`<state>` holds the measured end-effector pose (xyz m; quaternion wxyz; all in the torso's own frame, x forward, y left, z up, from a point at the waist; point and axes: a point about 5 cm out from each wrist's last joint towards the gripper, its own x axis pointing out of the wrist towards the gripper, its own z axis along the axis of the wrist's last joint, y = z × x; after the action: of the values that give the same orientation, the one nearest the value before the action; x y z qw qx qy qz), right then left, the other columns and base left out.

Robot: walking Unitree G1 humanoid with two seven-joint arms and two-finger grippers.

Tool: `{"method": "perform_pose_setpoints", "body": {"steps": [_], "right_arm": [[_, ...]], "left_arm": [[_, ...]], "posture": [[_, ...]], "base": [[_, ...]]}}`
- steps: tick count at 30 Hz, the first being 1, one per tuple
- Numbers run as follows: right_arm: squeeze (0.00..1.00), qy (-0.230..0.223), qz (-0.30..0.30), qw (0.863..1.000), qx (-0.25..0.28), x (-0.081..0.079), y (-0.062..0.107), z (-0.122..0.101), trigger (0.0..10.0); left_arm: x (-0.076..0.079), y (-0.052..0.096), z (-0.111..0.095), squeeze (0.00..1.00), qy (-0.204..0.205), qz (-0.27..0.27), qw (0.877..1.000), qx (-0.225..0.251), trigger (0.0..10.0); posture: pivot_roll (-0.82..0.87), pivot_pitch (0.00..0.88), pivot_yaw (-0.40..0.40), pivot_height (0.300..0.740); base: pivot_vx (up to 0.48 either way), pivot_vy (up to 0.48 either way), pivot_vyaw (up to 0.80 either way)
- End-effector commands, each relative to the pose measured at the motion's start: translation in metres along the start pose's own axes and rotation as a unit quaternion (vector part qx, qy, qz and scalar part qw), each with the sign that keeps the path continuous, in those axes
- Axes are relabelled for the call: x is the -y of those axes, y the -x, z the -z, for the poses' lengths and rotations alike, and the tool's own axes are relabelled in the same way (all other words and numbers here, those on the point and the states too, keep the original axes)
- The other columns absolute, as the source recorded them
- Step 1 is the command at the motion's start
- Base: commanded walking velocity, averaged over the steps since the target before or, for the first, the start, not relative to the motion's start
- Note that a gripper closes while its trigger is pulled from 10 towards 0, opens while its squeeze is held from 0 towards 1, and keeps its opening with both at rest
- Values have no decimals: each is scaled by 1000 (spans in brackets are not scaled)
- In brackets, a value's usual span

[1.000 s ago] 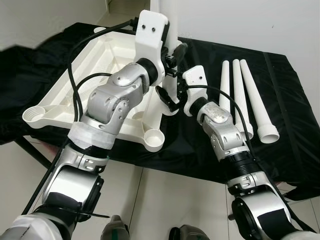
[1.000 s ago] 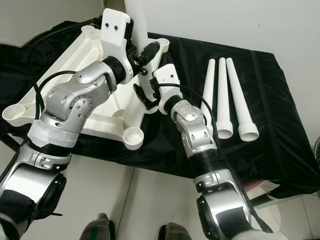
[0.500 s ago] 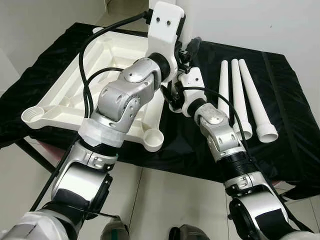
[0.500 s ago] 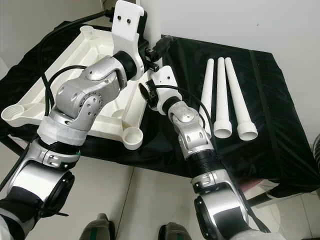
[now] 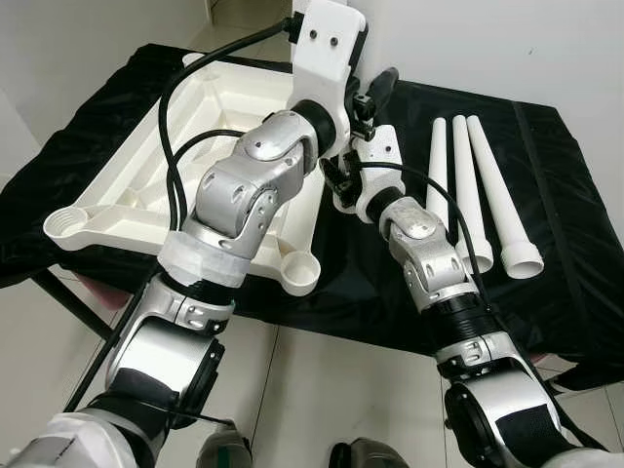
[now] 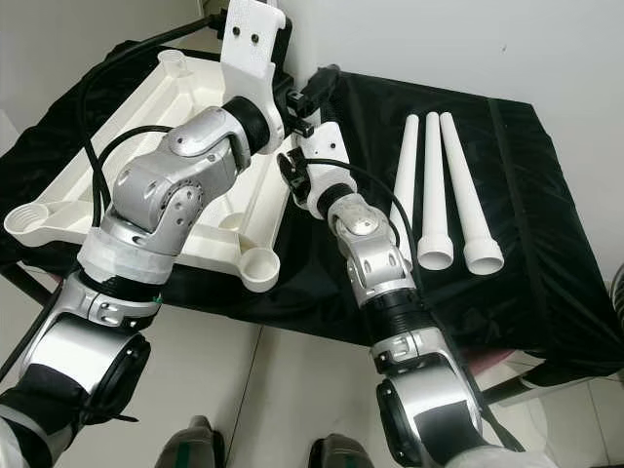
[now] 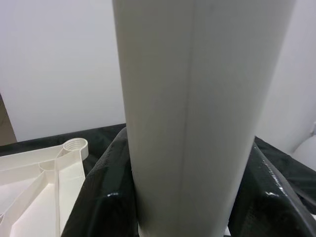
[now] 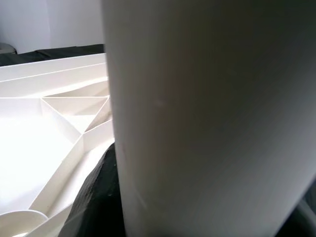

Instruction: Building children table

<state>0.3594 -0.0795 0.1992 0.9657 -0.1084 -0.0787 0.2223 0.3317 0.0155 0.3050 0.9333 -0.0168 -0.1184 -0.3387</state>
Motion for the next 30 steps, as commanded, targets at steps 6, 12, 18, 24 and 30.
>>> {"method": "perform_pose_setpoints", "body": {"steps": [6, 12, 18, 24, 30], "right_arm": [[0, -7, 7, 1000, -9, -4, -4, -1, 10000], [0, -21, 17, 1000, -12, -2, -4, 0, 10000], [0, -45, 30, 998, -11, 3, -3, 2, 0], [0, -71, 64, 995, -14, 12, -3, 3, 10000], [0, -130, 147, 980, -26, 36, 1, 10, 10000]], "left_arm": [[12, -2, -1, 1000, 32, 15, 999, 10, 10000], [11, -2, -3, 820, 29, 9, 999, 13, 10000], [8, -1, -10, 0, 53, 5, 998, 36, 10000], [-6, 3, -14, 0, 87, -21, 994, 56, 10000], [-29, 16, -9, 0, 146, -62, 985, 68, 10000]], "posture": [[16, 0, -2, 740], [19, 0, 3, 740], [22, 0, 6, 740], [22, 0, 4, 740], [26, 0, 3, 740]], "base": [[0, 0, 0], [0, 0, 0], [0, 0, 0], [0, 0, 0], [0, 0, 0]]}}
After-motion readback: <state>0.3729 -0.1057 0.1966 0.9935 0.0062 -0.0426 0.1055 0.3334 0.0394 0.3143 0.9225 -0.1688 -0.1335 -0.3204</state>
